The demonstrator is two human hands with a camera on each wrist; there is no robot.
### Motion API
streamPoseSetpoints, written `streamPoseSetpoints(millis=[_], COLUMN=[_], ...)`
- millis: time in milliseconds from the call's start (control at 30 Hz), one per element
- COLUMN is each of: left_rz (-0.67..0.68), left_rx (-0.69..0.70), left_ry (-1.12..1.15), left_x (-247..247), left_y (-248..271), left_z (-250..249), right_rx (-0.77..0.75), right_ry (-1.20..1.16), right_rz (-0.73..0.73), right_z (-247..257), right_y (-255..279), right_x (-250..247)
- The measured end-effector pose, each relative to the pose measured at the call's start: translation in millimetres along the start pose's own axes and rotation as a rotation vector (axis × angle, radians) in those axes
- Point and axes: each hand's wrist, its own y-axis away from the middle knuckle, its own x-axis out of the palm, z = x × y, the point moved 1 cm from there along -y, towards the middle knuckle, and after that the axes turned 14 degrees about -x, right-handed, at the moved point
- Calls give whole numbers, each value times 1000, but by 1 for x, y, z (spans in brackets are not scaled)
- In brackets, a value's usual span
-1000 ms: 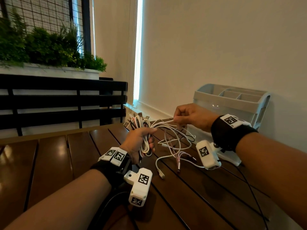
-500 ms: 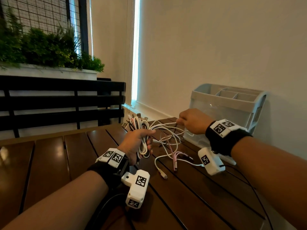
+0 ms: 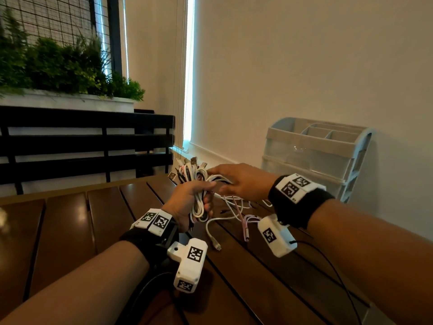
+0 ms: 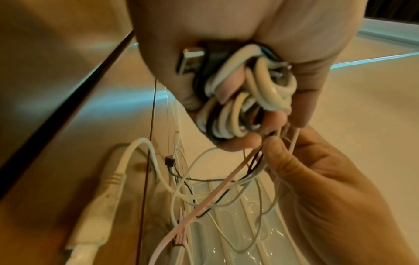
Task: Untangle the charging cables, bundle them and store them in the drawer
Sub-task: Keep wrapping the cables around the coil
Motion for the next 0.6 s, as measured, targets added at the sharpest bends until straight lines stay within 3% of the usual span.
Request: streamPoseSetpoints(millis=[100,333,500,600], left_rz=[19,3,6,37], left_rx=[13,-8,-21,-36], left_ry=[45,65,10,2], left_x=[1,2,2,6], left_y=[3,4,4,5], left_z=[-3,-4,-2,-1], right_rx=[44,91,67,99], right_ry=[-160,-618,-175,-171], right_rz=[-163,-276,-395,-481], right_z=[-7,-18,-17,-9], right_y=[4,16,10,4], right_x=[7,16,14,17])
